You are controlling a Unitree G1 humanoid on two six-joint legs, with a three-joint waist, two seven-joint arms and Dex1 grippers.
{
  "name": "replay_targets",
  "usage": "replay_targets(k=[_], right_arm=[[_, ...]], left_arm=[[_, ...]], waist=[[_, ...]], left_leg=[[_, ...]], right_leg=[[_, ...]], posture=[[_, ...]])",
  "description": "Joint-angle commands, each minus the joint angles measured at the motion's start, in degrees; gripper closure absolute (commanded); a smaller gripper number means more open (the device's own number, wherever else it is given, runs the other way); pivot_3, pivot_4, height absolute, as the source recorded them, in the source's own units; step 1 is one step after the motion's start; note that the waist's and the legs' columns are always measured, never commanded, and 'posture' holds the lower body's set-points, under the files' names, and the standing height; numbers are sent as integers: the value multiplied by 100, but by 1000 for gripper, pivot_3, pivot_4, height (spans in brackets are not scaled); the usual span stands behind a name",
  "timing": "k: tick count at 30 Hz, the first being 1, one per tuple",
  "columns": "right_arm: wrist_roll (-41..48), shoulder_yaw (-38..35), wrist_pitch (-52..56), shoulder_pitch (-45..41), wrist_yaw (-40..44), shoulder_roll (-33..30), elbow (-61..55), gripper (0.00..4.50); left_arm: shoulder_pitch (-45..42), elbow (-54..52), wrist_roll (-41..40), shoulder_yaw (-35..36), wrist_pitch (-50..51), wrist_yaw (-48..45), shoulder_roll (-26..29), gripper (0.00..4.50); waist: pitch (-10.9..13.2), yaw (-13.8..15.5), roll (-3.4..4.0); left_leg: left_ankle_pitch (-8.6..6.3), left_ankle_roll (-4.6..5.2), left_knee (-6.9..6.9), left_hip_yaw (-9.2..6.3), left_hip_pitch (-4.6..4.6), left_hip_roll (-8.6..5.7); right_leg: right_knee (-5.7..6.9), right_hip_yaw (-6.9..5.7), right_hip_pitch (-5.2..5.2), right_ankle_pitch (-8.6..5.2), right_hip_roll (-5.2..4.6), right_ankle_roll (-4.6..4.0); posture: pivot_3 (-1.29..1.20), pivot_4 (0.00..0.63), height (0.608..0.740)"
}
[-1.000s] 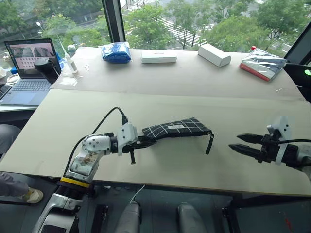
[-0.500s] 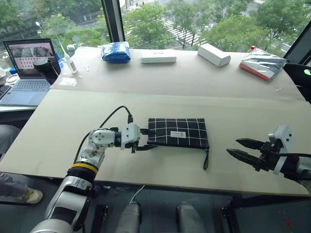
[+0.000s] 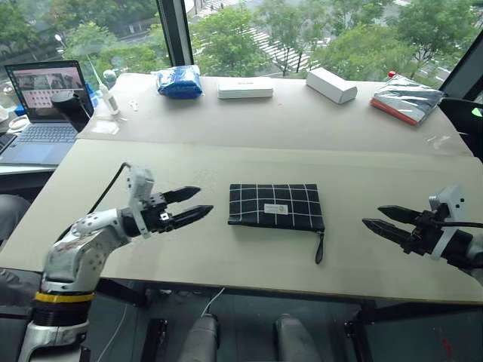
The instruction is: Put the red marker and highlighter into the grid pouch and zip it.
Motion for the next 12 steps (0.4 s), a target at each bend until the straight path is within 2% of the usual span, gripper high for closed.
replay_targets(k=[1,12], right_arm=[[-112,106,-276,-393,-4,100,456,1210],[-638,597,-729,-1320,94,143,1727,1210]], left_arm=[[589,-354,-229,904,286,610,118,705],[1107,-533,-174,1218,198,1198,-91,705]], waist=[[0,-10,0],[0,64,0]], left_leg=[[0,0,-1,0,1,0],[0,-1,0,7,0,1]], right_leg=[[0,0,0,0,0,0],[-4,1,1,4,-1,-9]], posture=[[0,150,740],[0,150,740]])
